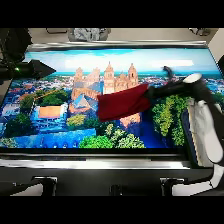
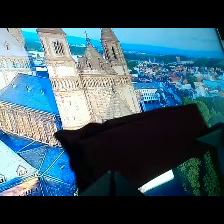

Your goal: Fold the shirts.

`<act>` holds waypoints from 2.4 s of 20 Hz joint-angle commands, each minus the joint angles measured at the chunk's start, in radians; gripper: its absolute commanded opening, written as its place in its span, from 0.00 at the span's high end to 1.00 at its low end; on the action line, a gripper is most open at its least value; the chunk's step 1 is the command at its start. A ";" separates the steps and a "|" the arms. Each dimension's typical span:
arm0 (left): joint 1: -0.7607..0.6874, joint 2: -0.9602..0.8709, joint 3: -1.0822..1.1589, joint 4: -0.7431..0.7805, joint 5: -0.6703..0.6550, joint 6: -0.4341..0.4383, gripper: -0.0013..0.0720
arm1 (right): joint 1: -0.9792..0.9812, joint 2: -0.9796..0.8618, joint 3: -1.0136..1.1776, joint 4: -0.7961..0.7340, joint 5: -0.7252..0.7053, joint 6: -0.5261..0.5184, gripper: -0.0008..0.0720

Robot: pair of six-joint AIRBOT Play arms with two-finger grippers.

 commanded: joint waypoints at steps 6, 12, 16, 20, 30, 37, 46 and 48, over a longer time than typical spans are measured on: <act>0.000 -0.007 0.000 0.000 0.001 0.044 0.94 | -0.414 0.216 0.229 -0.126 0.201 0.160 0.92; 0.000 -0.007 0.000 0.000 0.001 0.063 0.93 | -0.640 0.260 0.326 -0.101 0.210 0.257 0.92; 0.000 -0.007 0.000 0.000 0.001 0.071 0.93 | -0.727 0.285 0.364 -0.089 0.253 0.291 0.92; 0.000 -0.007 0.000 0.000 0.000 0.081 0.93 | -0.837 0.322 0.370 -0.164 0.360 0.293 0.92; -0.001 -0.006 0.000 -0.001 -0.002 0.081 0.93 | -0.878 0.392 0.225 -0.660 0.565 0.279 0.92; -0.001 -0.002 0.000 -0.045 -0.003 0.081 0.93 | -0.851 0.574 -0.383 -0.929 0.407 0.238 0.92; -0.028 0.000 0.000 -0.046 -0.003 0.080 0.93 | -0.851 0.584 -0.476 -0.931 0.310 0.212 0.02; -0.032 0.006 0.004 -0.048 -0.003 0.077 0.93 | -0.851 0.584 -0.362 -0.947 0.261 0.146 0.03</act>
